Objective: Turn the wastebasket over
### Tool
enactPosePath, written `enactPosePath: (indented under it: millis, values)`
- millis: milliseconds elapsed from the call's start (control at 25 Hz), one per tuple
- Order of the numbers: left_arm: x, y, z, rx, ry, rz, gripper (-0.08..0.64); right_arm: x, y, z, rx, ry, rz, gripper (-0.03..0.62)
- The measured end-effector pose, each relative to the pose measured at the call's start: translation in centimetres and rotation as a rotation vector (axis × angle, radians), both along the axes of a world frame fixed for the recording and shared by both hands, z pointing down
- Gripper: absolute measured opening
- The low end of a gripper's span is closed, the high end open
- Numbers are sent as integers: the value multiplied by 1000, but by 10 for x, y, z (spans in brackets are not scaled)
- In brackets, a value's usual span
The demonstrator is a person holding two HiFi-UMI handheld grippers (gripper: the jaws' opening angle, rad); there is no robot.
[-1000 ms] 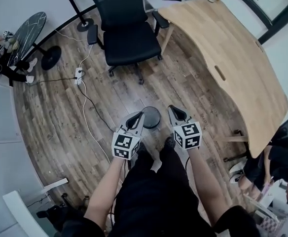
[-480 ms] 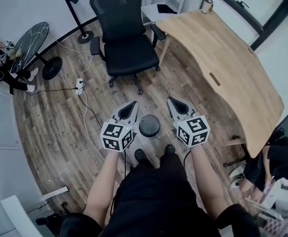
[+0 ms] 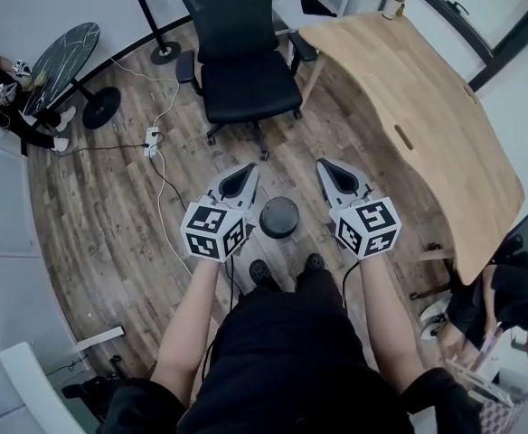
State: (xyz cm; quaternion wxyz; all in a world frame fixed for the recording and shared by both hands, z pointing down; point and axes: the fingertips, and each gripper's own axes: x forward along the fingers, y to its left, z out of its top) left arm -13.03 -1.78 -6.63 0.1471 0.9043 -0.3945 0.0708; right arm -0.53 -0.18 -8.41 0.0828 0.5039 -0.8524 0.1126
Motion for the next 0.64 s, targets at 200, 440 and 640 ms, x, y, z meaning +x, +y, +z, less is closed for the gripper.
enactPosePath:
  millis: [200,440,640]
  values:
    - [-6,3,2,-26,28,2,17,-8,4,-3,5,21,-6,32]
    - [0,6,3,-33,45,29,17,-9,6,-6,11,50,-3,32]
    - [4,11,2,-27,43,41,17,-3,14,-7,16,51,10,32]
